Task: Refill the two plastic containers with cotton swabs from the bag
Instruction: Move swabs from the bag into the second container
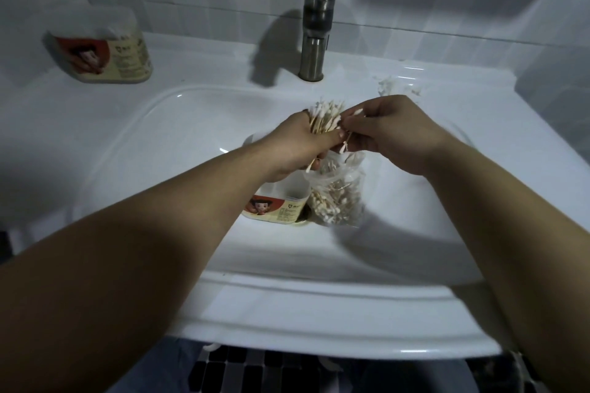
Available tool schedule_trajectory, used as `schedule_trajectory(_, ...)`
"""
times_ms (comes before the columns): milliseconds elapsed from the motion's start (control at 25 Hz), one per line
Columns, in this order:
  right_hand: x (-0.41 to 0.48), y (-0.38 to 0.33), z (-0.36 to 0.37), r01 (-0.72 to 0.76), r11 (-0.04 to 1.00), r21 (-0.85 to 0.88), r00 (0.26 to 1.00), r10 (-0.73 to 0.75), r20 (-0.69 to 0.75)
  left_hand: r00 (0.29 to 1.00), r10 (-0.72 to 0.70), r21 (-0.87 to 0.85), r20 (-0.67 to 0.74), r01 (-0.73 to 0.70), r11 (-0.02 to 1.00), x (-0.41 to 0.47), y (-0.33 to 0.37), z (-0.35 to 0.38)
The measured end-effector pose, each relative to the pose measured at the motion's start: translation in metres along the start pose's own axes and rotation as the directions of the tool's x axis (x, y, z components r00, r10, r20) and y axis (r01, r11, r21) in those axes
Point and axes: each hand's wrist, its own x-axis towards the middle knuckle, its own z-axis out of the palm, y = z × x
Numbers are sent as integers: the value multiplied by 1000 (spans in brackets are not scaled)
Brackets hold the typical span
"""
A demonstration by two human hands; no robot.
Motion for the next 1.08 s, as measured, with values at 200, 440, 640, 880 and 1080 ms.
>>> schedule_trajectory(200,0,0,1,-21,996,82,1000,21,3,997,-67,-36,27,68,997,-1,1,1)
schedule_trajectory(440,1,-2,4,73,995,-65,981,-83,-173,989,-72,-166,130,93,982,-7,9,2)
schedule_trajectory(640,2,1,7,125,960,-249,969,-173,-179,988,-129,-141,90,141,980,-7,9,3)
schedule_trajectory(880,-9,-8,20,43,996,-76,999,-43,0,984,-104,-160,148,128,979,-13,13,6)
schedule_trajectory(1080,-12,-5,15,93,911,-402,988,-34,153,986,-132,-207,97,150,967,-14,17,3)
